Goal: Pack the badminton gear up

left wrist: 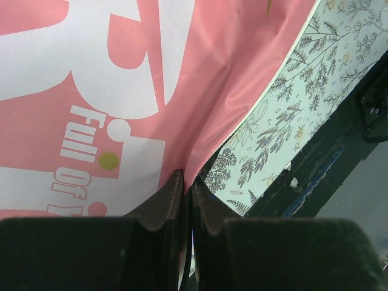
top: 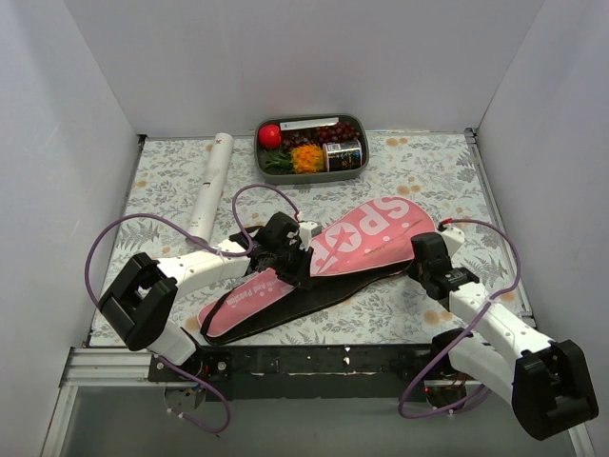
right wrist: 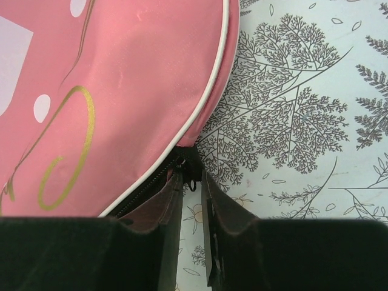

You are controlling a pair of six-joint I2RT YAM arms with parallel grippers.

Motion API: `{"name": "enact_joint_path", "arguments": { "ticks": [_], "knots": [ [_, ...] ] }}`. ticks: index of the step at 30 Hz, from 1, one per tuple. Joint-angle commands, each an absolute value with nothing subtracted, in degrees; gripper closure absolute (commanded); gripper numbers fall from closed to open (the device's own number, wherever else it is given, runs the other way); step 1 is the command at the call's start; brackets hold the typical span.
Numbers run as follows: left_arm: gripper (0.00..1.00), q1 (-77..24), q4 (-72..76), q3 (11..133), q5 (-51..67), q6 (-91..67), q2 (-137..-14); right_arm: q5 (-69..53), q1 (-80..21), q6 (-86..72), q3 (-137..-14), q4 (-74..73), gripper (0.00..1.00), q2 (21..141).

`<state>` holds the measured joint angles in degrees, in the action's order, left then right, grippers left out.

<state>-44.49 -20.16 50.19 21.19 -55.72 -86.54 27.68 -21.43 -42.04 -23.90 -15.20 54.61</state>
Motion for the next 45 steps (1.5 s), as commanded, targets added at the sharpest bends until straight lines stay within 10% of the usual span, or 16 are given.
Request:
{"name": "enact_joint_path", "arguments": {
  "ticks": [1, 12, 18, 45],
  "knots": [
    [0.97, -44.38, -20.92, 50.19, 22.15, -55.99, -84.99, 27.16, -21.27, -43.59, -23.2, -12.57, 0.75, 55.02],
    [0.98, -44.38, -20.65, 50.19, 22.5, -56.07, -85.17, 27.42, -21.27, -43.33, -22.06, -9.67, 0.76, 56.07],
    [0.98, -44.39, -20.65, 50.1, 22.5, -55.99, -85.25, 27.16, -21.18, -42.54, -22.24, -8.97, 0.99, 56.16],
    [1.0, -45.26, -15.65, 53.08, 23.91, -59.15, -92.54, 12.04, -39.35, -45.35, -24.08, -8.0, 0.99, 60.81]
  ]
}}
